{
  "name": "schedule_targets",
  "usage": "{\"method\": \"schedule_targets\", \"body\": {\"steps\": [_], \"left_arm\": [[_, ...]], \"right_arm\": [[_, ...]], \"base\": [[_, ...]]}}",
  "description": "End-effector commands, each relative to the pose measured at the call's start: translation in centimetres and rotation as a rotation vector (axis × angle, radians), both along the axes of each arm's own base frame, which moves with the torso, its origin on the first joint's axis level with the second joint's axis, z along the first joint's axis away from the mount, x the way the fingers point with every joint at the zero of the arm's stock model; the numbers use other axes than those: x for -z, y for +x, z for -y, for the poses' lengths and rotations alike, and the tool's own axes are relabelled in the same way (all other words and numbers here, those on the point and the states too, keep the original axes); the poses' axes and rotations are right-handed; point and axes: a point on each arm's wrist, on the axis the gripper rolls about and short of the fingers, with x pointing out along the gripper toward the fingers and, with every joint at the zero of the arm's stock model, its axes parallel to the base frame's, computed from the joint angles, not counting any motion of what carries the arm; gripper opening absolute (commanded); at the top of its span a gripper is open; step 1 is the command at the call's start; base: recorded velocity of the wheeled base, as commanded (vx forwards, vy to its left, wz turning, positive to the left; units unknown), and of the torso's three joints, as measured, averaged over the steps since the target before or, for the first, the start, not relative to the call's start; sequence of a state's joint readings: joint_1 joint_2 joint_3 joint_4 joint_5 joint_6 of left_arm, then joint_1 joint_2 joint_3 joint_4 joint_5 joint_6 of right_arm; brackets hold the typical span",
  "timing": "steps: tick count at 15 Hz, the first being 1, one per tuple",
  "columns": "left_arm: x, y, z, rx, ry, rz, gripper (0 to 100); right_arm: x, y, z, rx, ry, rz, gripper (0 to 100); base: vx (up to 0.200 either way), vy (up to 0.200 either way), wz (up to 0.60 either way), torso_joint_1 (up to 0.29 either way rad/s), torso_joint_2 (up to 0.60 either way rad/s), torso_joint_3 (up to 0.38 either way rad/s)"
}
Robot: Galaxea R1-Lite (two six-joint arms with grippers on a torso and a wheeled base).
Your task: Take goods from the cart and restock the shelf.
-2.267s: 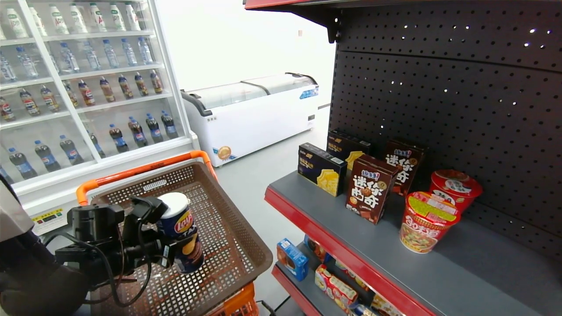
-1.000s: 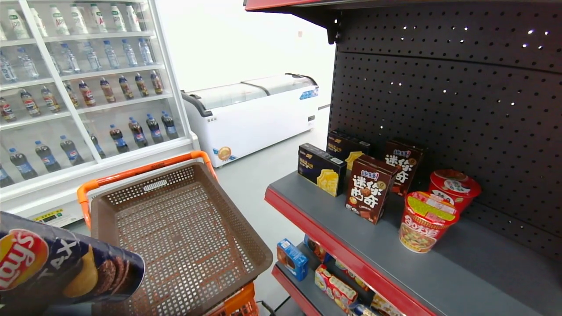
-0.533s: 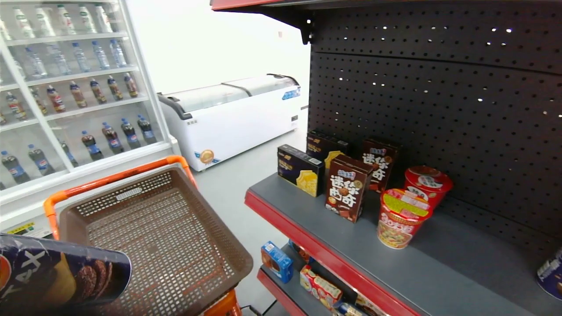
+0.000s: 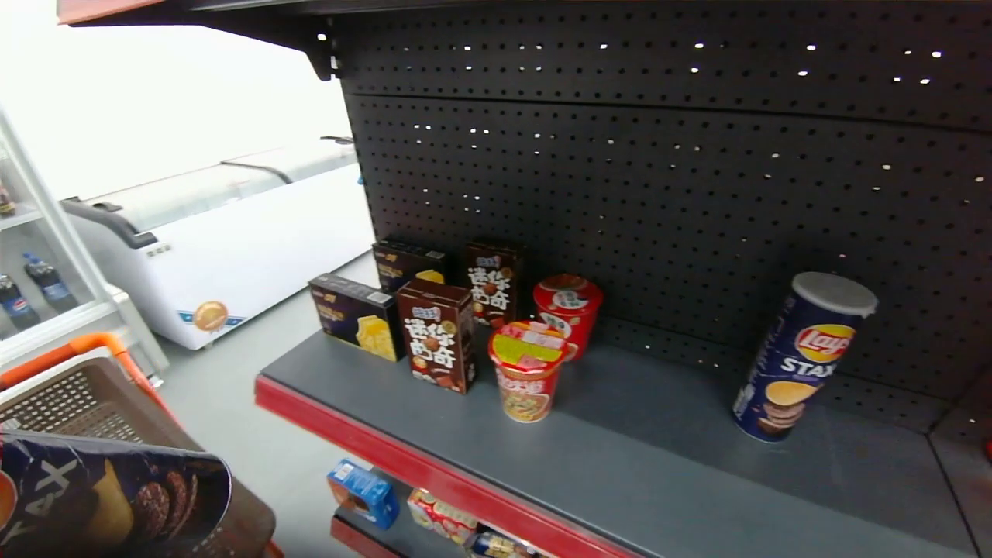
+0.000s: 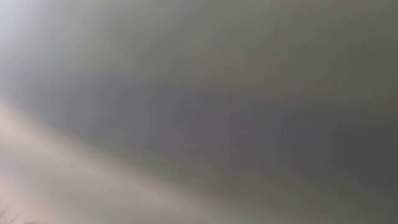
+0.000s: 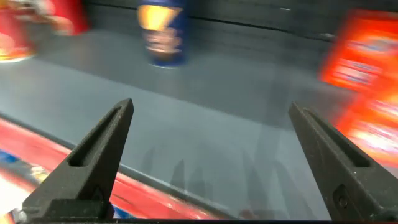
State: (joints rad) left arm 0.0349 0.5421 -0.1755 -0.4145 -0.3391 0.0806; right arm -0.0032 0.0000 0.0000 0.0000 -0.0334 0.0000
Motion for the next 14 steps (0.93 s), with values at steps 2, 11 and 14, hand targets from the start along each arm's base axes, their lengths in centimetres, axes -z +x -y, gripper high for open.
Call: {"method": "schedule_targets", "body": {"steps": [2, 11, 14], "left_arm": [[0.22, -0.13, 0.01, 0.003, -0.002, -0.001, 0], [0.83, -0.15, 0.0, -0.001, -0.029, -0.028, 0], [1.02, -0.82, 0.03, 0.003, -0.029, -0.056, 0]], "right_arm": [[0.0, 0.0, 0.0, 0.0, 0.0, 0.0, 100], [0.0, 0.0, 0.01, 0.0, 0.0, 0.0, 100], [0.0, 0.0, 0.0, 0.0, 0.0, 0.0, 100]], "base": [[0.0, 0.0, -0.6, 0.002, 0.0, 0.005], [0.0, 0.0, -0.33, 0.001, 0.0, 0.0], [0.0, 0.0, 0.0, 0.0, 0.0, 0.0]]}}
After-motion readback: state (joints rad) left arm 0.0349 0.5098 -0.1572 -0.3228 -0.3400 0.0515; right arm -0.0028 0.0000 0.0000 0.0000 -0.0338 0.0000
